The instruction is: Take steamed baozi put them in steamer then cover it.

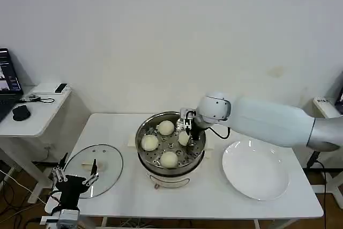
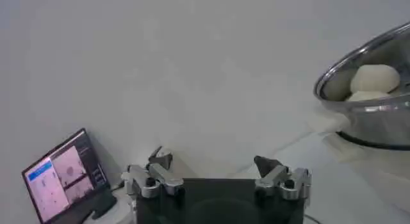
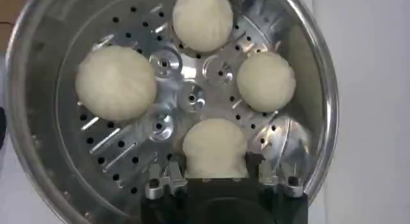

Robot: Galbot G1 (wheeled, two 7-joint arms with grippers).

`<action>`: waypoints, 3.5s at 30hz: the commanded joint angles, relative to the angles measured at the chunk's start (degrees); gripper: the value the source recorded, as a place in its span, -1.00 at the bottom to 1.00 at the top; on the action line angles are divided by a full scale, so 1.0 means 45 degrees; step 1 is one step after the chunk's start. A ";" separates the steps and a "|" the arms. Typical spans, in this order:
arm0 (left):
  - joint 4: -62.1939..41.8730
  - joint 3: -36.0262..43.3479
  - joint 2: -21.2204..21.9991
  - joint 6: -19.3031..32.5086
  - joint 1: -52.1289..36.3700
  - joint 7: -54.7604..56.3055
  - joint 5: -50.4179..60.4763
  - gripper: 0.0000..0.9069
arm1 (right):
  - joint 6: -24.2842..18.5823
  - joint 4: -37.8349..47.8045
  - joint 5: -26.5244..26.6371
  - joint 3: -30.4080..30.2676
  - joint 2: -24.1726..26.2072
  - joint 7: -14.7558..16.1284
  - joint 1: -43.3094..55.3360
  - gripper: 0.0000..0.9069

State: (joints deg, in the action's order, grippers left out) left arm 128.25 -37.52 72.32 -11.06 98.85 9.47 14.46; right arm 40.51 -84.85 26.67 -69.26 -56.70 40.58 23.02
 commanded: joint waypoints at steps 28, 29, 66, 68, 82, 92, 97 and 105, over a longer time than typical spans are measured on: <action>-0.0898 0.0120 -0.0008 0.0459 -0.0361 0.0059 0.0111 1.00 | -0.5936 -0.4945 -0.1897 1.6137 0.3317 -0.8611 -1.4687 1.00; -0.1010 0.0112 -0.0021 0.0556 -0.0363 0.0046 0.0214 1.00 | -0.6319 -0.5022 -0.2385 1.6772 0.3068 -0.8470 -1.5629 1.00; -0.7672 0.0329 -0.1734 0.3300 -0.1963 0.2182 1.2898 1.00 | -0.9135 -0.8275 -0.3436 2.7311 -0.4659 -0.7178 -2.5222 1.00; -0.7869 0.0417 -0.1809 0.3292 -0.2173 0.2159 1.2882 1.00 | -0.9121 -0.8379 -0.3458 2.7393 -0.4668 -0.7167 -2.5296 1.00; -0.9175 0.0905 -0.2373 0.3014 -0.3874 0.1810 1.2691 1.00 | -0.9473 -0.8430 -0.3750 2.7752 -0.4787 -0.6875 -2.5810 1.00; -1.0179 0.1304 -0.2910 0.2893 -0.5035 0.1646 1.2452 1.00 | -0.9688 -0.8450 -0.3714 2.7951 -0.5017 -0.6847 -2.6160 1.00; -1.0432 0.1550 -0.3003 0.2826 -0.5574 0.1494 1.2403 1.00 | -0.9687 -0.8438 -0.3759 2.8023 -0.5060 -0.6813 -2.6161 1.00; -1.1188 0.2032 -0.2997 0.2785 -0.6306 0.1391 1.2344 1.00 | -0.9667 -0.8375 -0.3849 2.7977 -0.5134 -0.6735 -2.6139 1.00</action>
State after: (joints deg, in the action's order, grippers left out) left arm 81.73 -29.98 59.28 1.49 74.98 16.07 70.01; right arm -2.85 -122.56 9.48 56.24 -79.58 10.19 -94.21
